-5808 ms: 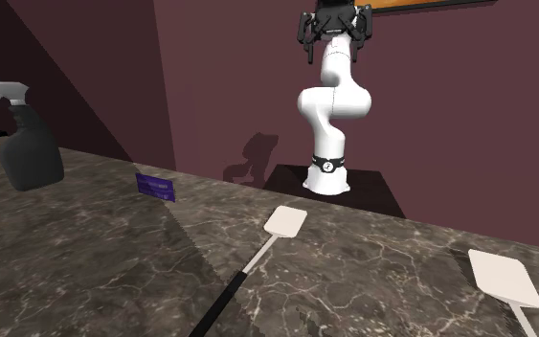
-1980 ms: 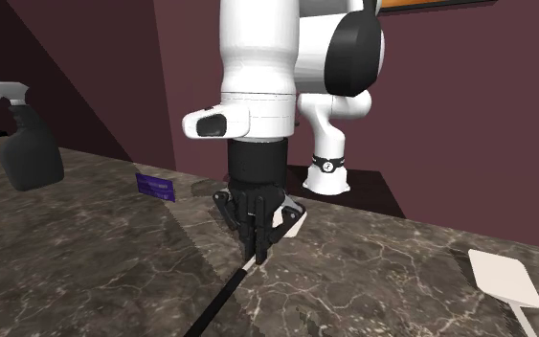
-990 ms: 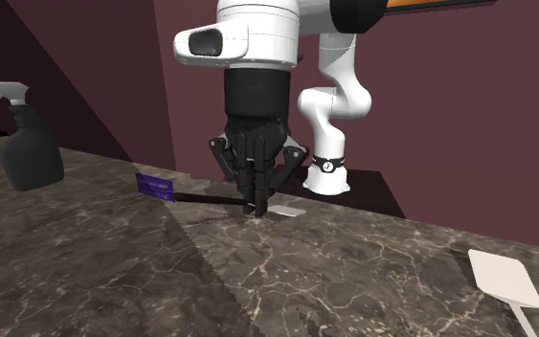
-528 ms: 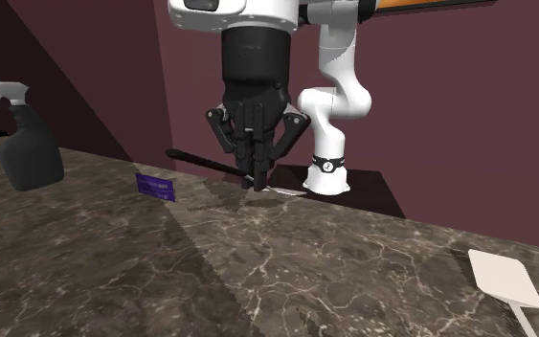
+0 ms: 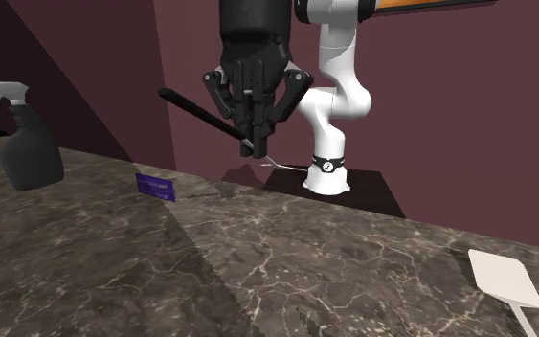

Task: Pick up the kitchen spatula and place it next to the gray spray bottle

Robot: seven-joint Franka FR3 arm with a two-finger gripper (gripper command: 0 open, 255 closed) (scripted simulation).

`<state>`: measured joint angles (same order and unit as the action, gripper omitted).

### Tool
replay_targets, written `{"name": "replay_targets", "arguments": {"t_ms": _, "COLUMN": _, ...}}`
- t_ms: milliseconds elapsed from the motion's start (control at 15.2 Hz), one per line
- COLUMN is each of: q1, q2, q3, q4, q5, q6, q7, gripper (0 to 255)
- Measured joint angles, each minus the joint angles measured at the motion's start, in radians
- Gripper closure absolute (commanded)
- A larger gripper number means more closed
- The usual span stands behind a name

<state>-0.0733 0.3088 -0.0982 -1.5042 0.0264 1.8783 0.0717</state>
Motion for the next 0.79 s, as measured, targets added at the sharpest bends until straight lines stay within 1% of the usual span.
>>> {"name": "replay_targets", "arguments": {"t_ms": 792, "q1": -0.003, "q2": 0.014, "q3": -0.001, "q4": 0.182, "q5": 0.001, "q6": -0.168, "q7": 0.001, "gripper": 255}}
